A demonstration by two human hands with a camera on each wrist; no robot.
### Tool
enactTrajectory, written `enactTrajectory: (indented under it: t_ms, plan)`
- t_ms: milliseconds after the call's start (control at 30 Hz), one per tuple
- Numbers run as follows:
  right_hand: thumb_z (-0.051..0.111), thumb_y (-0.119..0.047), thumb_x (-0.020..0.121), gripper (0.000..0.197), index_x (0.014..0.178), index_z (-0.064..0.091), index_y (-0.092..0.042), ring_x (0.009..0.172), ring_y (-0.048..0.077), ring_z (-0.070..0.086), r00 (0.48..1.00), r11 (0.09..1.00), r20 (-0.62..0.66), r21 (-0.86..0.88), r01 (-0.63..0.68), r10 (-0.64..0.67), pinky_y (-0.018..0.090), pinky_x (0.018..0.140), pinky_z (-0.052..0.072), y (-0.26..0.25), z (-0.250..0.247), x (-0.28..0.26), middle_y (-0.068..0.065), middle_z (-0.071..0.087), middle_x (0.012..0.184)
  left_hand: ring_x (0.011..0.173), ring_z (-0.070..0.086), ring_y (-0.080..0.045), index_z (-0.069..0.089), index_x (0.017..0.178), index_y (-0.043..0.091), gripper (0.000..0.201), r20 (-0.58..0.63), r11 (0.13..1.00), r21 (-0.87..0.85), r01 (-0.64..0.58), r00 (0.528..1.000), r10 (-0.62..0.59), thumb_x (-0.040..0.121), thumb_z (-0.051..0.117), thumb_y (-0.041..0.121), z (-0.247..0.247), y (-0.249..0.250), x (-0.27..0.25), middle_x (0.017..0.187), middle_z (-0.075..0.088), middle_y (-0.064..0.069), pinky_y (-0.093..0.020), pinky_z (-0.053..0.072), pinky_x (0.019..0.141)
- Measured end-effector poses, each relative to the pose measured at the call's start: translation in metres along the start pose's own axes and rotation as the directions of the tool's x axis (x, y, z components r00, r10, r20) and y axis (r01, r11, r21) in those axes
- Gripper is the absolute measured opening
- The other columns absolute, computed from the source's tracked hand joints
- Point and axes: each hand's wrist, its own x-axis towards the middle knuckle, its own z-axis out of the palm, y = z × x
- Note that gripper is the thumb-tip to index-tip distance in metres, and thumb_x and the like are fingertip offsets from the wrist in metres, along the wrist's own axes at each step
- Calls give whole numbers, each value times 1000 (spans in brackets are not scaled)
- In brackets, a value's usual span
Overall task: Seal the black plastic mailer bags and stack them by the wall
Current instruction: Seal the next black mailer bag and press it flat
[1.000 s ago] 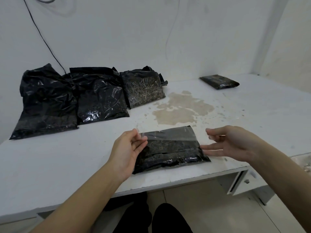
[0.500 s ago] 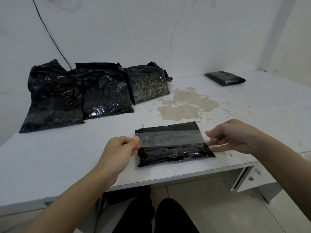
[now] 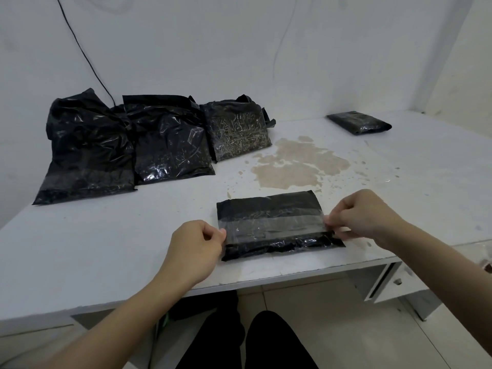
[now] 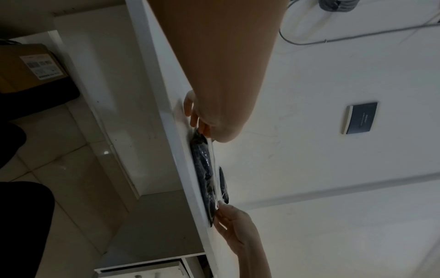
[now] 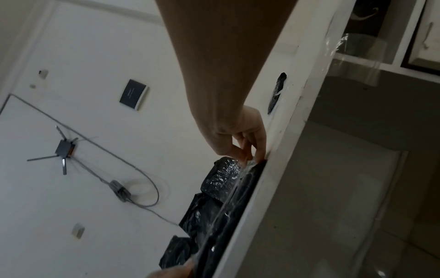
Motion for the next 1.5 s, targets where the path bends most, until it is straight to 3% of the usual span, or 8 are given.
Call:
enactTrajectory:
  t_ms: [267, 367, 567, 733, 900, 1067, 1300, 1500]
  plan:
    - [66, -32, 87, 43, 118, 46, -10, 101, 30, 54, 912, 776, -208, -610, 161, -353, 40, 79, 43, 19, 24, -13, 9, 52, 115, 92, 52, -14, 53, 88, 20, 21, -118, 908, 398, -131, 974, 192, 97, 46, 37, 13, -4, -9, 94, 56, 8, -32, 37, 82]
    - [77, -12, 76, 19, 92, 66, -9, 103, 38, 53, 787, 643, -216, -714, 277, -578, 46, 73, 41, 33, 33, -16, 13, 58, 104, 95, 50, -24, 48, 107, 10, 30, -181, 830, 510, -227, 915, 361, 87, 63, 27, 23, -9, -12, 106, 49, -5, -36, 32, 71]
    - [85, 5, 49, 28, 62, 71, -15, 99, 37, 59, 830, 508, -57, -814, 283, -555, 48, 69, 41, 42, 34, -16, 1, 66, 67, 79, 50, -21, 63, 86, 18, 48, -26, 580, 681, -447, 777, 629, 49, 74, -11, 24, -22, -6, 79, 62, 5, -32, 20, 69]
    - [38, -27, 78, 33, 75, 71, -22, 127, 13, 19, 865, 518, 99, -765, 382, -492, 32, 83, 7, 32, 28, -24, -11, 58, 95, 81, 52, -17, 57, 87, 21, 29, 23, 659, 674, -333, 902, 431, 91, 29, 19, 17, -5, 5, 72, 61, 10, -33, 15, 68]
    - [28, -45, 80, 41, 50, 41, -20, 108, 14, 37, 850, 658, -63, -664, 356, -523, 34, 84, 14, 3, 39, -29, -7, 54, 79, 108, 42, -21, 50, 95, 17, 57, 45, 677, 723, -137, 987, 152, 94, 14, 62, 28, 20, 29, 99, 55, 2, -41, 24, 91]
    - [42, -56, 86, 41, 64, 31, -23, 84, 26, 48, 780, 661, -47, -563, 495, -624, 38, 67, 42, -2, 77, -22, 0, 47, 73, 113, 35, -23, 42, 121, 13, 58, 64, 606, 785, -126, 990, 122, 97, 12, 57, 43, 15, 31, 121, 43, -4, -40, 26, 93]
    - [29, -37, 101, 22, 87, 36, -21, 103, 20, 30, 841, 743, -23, -481, 465, -541, 34, 81, 29, 17, 86, -17, -4, 35, 100, 97, 30, -19, 44, 118, 11, 48, 45, 687, 718, -111, 993, 113, 101, 13, 43, 43, 18, 34, 104, 35, -1, -40, 25, 90]
    - [30, -38, 91, 27, 78, 41, -18, 83, 28, 46, 808, 699, -73, -550, 457, -585, 35, 63, 30, 18, 93, -20, 2, 45, 85, 119, 32, -24, 37, 127, 9, 78, 117, 641, 764, -81, 993, -14, 86, 22, 75, 44, 23, 36, 125, 38, -5, -44, 23, 97]
